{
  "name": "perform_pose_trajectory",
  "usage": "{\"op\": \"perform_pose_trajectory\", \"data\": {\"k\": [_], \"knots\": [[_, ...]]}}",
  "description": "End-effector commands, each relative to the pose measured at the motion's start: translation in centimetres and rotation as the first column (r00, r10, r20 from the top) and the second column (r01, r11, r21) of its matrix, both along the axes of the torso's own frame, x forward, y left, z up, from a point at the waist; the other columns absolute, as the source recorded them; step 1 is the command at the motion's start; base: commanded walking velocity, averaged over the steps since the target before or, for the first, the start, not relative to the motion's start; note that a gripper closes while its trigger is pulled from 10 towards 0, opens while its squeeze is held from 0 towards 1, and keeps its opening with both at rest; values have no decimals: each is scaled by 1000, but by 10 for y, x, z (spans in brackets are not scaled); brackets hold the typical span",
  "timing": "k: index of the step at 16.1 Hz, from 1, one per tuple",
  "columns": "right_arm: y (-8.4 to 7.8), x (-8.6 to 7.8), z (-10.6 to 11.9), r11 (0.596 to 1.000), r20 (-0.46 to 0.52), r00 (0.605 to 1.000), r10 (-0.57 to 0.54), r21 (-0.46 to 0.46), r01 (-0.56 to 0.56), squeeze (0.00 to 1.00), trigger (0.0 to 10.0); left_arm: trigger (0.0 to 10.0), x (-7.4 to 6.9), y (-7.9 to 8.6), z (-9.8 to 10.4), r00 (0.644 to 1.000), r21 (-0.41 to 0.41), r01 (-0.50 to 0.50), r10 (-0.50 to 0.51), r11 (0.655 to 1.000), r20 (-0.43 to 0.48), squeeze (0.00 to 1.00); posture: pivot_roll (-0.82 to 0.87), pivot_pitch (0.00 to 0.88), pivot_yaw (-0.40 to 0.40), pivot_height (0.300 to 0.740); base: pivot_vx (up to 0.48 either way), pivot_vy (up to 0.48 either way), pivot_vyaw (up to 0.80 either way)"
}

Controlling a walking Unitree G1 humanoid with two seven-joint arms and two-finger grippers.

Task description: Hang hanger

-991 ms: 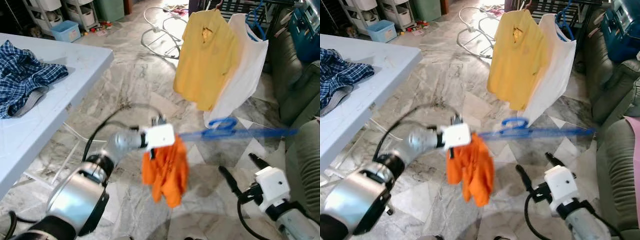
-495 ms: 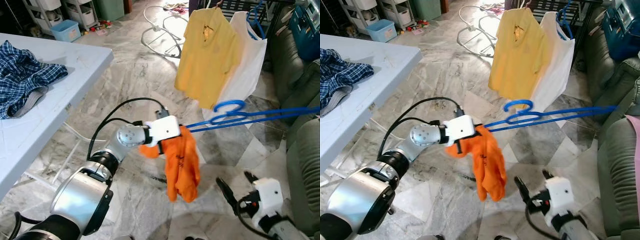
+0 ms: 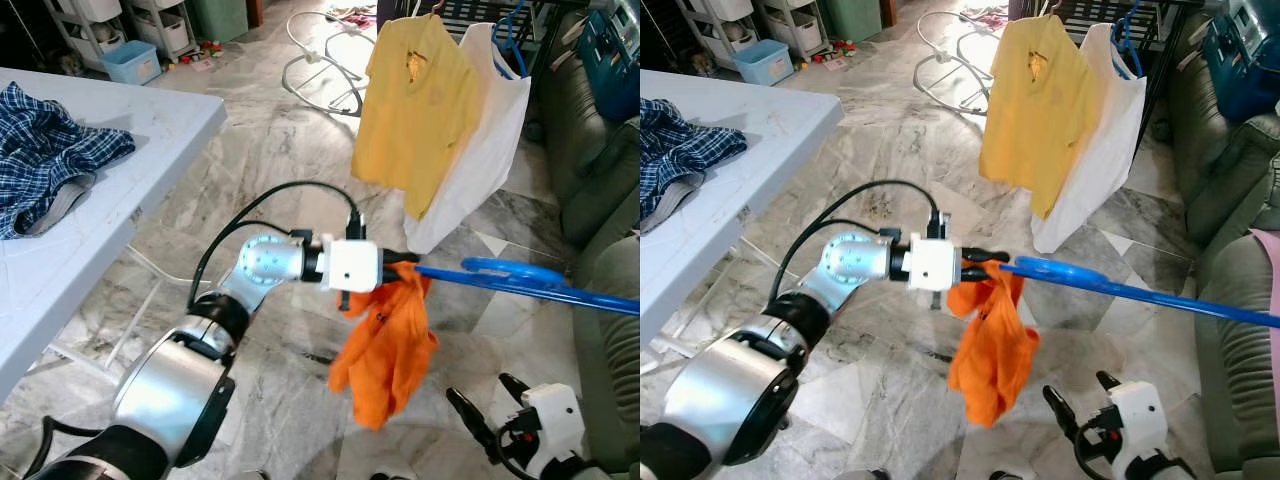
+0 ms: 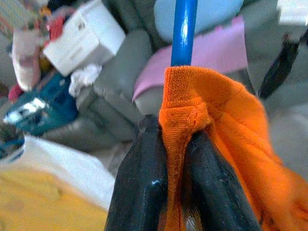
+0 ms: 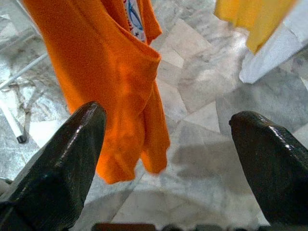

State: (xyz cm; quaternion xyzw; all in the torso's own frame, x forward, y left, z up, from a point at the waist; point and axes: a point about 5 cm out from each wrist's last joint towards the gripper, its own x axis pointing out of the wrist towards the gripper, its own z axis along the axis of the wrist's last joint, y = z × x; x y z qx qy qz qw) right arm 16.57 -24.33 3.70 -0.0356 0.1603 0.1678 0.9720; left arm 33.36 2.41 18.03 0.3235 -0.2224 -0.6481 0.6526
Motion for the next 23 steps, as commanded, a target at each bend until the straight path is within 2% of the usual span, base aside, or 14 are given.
{"op": "perform_pose_trajectory", "data": {"k": [1, 3, 5, 10, 11, 12, 15, 23], "knots": [[-4, -1, 2, 1000, 9, 1000, 1, -1, -1, 0, 10000, 0, 1, -3, 19, 998, -51, 37, -34, 998, 57, 0, 2, 130, 36, 740, 0, 0, 0], [-3, 1, 3, 1000, 28, 1000, 3, 5, -3, 0, 10000, 0, 1, -6, 27, 997, -104, 55, -50, 993, 54, 0, 2, 131, 36, 740, 0, 0, 0], [9, 4, 3, 997, 33, 998, 59, 52, -61, 0, 10000, 0, -3, -14, 34, 994, -164, 99, -91, 981, 57, 0, 2, 133, 38, 740, 0, 0, 0], [12, 16, 4, 991, 38, 991, 130, 39, -131, 0, 10000, 0, -8, -19, 41, 987, -205, 162, -153, 965, 56, 0, 5, 138, 41, 740, 0, 0, 0], [12, 21, 7, 987, 45, 987, 153, 44, -155, 0, 6627, 0, -8, -20, 41, 986, -211, 166, -158, 963, 55, 0, 6, 140, 40, 740, 0, 0, 0], [13, 26, 10, 984, 51, 985, 167, 46, -170, 0, 0, 0, -9, -20, 40, 985, -214, 169, -162, 962, 51, 0, 6, 139, 37, 740, 0, 0, 0], [17, 33, 15, 982, 74, 981, 181, 45, -184, 0, 0, 0, -9, -19, 39, 987, -219, 160, -154, 963, 44, 0, 7, 141, 29, 740, 0, 0, 0], [28, 30, 2, 985, 86, 991, 102, 133, -113, 0, 0, 0, -5, -21, 50, 989, -249, 150, -141, 957, 54, 0, 5, 149, 35, 740, 0, 0, 0]]}}
